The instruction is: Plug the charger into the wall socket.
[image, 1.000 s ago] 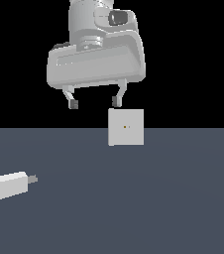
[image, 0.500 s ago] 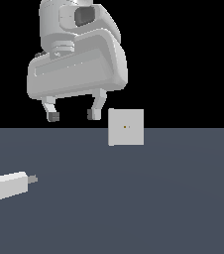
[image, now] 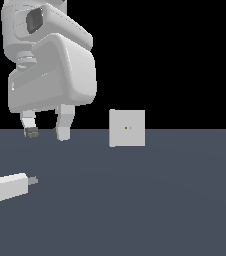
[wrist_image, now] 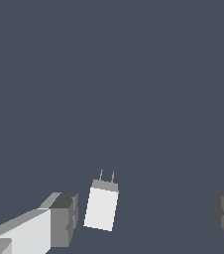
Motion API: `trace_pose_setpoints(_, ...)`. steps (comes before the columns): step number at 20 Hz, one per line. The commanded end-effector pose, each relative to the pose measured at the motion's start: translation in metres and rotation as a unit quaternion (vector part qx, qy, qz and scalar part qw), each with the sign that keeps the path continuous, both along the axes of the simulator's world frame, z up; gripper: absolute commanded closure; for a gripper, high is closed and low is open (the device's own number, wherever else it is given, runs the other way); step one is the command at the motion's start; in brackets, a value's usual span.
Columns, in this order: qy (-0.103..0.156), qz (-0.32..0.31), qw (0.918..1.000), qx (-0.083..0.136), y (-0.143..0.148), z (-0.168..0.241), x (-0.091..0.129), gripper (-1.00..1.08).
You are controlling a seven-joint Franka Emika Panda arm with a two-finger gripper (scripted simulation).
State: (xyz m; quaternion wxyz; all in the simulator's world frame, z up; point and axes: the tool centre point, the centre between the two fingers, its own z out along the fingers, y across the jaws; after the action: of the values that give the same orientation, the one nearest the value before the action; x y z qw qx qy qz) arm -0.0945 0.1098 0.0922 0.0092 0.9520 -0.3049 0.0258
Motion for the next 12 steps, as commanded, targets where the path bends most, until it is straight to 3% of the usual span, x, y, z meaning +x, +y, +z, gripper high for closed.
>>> trace_pose_setpoints(1, -0.001, -0.021, 0.9998, 0.0, 0.01, -0.007, -0.004, -0.92)
trace_pose_setpoints(12, -0.002, -0.08, 0.9968, -0.001, 0.04, -0.027, -0.011, -0.92)
